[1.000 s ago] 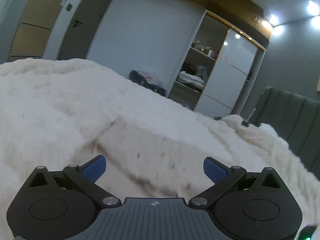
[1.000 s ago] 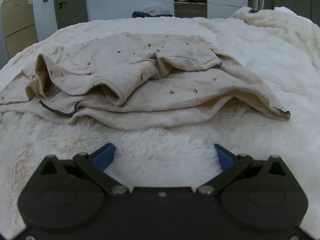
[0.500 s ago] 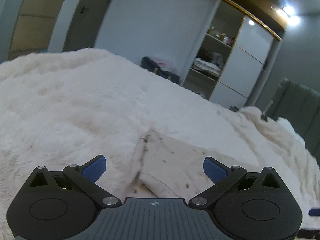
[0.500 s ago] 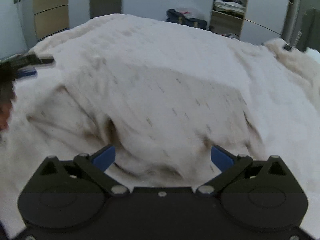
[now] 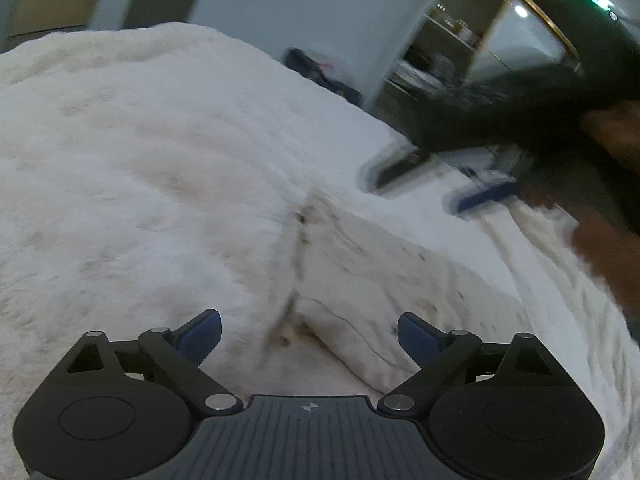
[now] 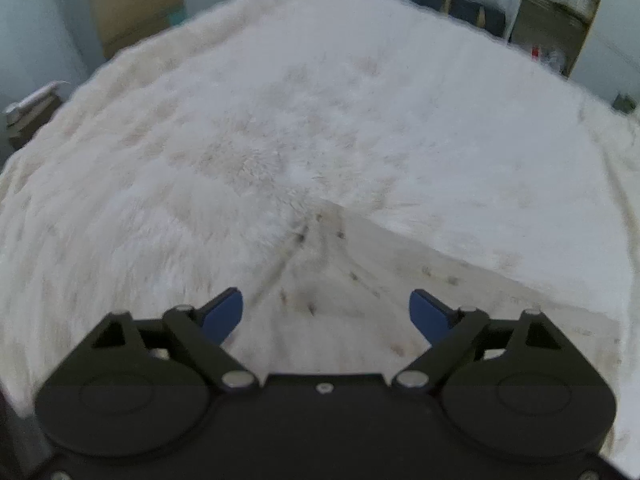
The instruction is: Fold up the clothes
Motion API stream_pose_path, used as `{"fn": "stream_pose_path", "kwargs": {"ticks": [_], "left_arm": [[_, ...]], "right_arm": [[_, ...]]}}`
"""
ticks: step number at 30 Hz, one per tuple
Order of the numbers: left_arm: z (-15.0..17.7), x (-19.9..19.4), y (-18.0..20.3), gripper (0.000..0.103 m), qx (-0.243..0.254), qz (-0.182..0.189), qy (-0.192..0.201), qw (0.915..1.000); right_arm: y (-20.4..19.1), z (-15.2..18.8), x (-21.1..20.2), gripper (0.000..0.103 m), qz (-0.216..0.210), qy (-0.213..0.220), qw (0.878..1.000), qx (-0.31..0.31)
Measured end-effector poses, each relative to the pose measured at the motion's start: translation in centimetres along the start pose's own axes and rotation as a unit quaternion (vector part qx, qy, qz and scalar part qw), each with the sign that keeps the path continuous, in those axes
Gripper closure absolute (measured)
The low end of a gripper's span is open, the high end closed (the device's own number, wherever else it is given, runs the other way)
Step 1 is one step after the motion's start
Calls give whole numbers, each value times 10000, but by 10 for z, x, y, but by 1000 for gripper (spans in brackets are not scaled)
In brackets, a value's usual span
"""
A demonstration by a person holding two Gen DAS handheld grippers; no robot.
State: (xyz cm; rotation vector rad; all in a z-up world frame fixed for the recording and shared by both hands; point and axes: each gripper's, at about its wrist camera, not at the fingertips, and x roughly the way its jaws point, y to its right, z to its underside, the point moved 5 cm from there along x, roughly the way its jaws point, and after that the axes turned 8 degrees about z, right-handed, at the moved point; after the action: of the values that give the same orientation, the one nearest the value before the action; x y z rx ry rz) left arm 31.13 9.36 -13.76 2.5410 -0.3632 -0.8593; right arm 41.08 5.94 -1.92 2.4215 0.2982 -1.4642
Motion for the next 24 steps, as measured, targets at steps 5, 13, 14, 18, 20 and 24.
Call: {"fn": "stream_pose_path", "kwargs": {"ticks": [5,13,14,18,20,24], "left_arm": [[7,7,-3,10,77,-110,-260,9996],[21,24,-13,93,-317,211,-708,9968],[21,23,-12,94,-350,250,-691,9967],[13,14,-6,99,-323,384,-454,9977],[11,6,-1,99,-355,567,-356,9971],[6,-5,18,99,-239,974,-194,9948]], "right_arm": [[-26,-25,57,18,20,-763,9957,524],[-37,-11,109,69,229,-1295,9871,912],[-35,-9,107,81,241,-1252,9876,916],[-17,-2,89,97,10,-1049,9885,1092],[-8,1,80,97,-119,-984,9884,1151],[18,9,44,97,-434,-708,9880,1303]]}}
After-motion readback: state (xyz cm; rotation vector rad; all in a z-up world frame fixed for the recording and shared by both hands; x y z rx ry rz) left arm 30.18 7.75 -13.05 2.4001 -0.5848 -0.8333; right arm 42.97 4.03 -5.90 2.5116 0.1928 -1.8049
